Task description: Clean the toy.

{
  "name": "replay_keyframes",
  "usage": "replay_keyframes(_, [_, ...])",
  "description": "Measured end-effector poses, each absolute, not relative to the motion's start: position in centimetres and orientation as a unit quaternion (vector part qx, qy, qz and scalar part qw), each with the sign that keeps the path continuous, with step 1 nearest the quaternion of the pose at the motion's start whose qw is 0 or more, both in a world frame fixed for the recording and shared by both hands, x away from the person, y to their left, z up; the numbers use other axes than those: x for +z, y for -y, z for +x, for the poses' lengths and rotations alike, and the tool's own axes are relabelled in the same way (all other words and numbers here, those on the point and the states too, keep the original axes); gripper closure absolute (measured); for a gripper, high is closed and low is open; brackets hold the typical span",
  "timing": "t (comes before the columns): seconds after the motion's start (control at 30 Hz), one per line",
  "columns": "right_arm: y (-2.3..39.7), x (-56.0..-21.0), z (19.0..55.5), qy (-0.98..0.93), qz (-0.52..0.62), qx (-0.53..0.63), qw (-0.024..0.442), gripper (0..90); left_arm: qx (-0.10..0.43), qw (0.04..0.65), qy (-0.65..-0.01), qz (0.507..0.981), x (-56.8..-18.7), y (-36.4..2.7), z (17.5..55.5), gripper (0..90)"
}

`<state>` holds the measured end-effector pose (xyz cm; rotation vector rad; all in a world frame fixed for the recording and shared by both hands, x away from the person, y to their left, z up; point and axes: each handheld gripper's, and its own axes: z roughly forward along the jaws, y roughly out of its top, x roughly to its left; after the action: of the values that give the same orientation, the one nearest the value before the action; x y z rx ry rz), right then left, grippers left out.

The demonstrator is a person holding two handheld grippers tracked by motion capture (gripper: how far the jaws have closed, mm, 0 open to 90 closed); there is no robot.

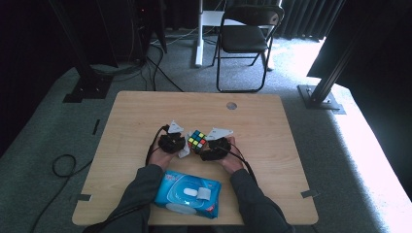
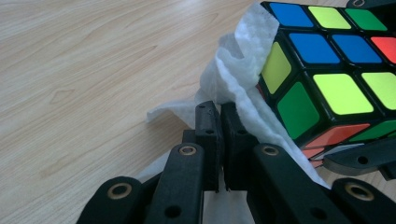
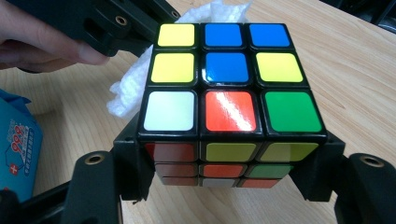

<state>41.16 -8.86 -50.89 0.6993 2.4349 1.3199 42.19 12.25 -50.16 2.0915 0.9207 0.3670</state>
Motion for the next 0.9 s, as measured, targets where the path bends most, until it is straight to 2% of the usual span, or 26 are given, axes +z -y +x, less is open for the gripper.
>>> replay_keyframes(0.9, [8.4,-51.4,40.9,-0.854,0.228,0.448,0.132,34.1,0.128,0.439,-0.36,0.813,-48.9,-12.8,42.3,86.6])
